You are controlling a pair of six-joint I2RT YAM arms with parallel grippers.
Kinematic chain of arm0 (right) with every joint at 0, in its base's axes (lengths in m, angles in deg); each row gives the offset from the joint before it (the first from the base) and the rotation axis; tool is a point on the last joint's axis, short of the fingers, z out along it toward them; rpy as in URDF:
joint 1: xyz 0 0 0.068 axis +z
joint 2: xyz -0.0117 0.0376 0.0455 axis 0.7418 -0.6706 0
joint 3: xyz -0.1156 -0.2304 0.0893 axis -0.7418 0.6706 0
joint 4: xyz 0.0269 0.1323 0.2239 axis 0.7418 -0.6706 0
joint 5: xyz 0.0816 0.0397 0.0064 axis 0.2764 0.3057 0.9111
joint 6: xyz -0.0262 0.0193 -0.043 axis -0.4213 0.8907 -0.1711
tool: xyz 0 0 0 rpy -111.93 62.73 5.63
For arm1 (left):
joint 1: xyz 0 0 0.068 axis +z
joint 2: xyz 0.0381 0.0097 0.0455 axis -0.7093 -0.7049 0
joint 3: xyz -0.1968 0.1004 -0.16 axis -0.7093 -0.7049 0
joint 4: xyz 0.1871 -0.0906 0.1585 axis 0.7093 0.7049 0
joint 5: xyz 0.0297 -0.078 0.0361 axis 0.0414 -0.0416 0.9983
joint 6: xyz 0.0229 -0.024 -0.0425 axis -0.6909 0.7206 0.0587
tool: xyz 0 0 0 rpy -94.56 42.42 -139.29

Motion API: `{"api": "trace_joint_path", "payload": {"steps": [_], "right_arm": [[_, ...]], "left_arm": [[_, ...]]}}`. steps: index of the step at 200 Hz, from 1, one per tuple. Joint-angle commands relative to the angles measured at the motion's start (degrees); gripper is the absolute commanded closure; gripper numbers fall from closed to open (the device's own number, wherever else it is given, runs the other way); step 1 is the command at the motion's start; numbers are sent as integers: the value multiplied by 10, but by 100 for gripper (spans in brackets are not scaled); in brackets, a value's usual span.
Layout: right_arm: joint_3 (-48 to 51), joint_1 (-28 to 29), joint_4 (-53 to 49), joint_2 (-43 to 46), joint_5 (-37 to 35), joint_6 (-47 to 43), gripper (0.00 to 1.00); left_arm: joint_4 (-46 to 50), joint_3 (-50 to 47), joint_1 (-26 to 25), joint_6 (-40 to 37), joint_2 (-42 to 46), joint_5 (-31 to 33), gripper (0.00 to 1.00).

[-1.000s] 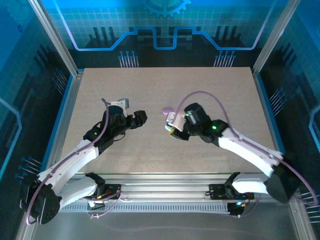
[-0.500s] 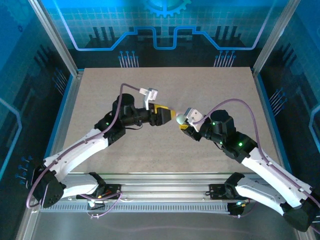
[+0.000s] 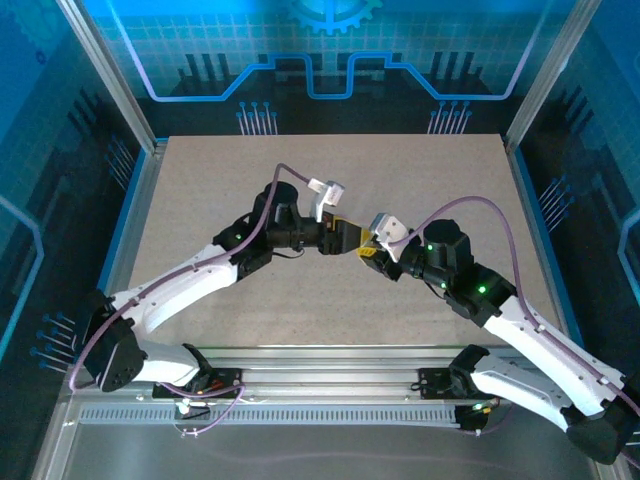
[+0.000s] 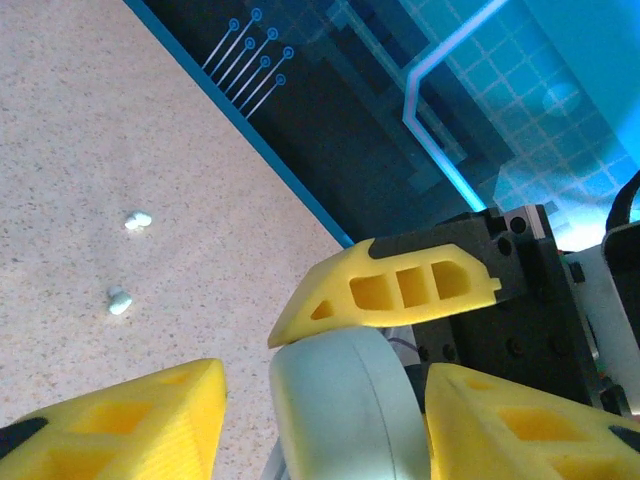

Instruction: Insert wireless bluetooth earbuds into charging case

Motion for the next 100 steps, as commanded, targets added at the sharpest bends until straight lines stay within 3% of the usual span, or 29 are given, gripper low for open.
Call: {"api": "trace_joint_path", "payload": {"steps": [1,33,54,100], "right_arm": [[-5,-4,34,7,-2,13,67],[-11,-4,35,3,-9,15,65],[-11,-3,38,7,-25,12,58],[84,-5,159,66,-55,-50,40]], "left_arm": [[20,25,-7,-5,-11,-20,53],[45,39,-7,1,-19,-3,71],[33,30,-7,45,-15,23,81],[-107,-23,3,218,3,33,85]]}}
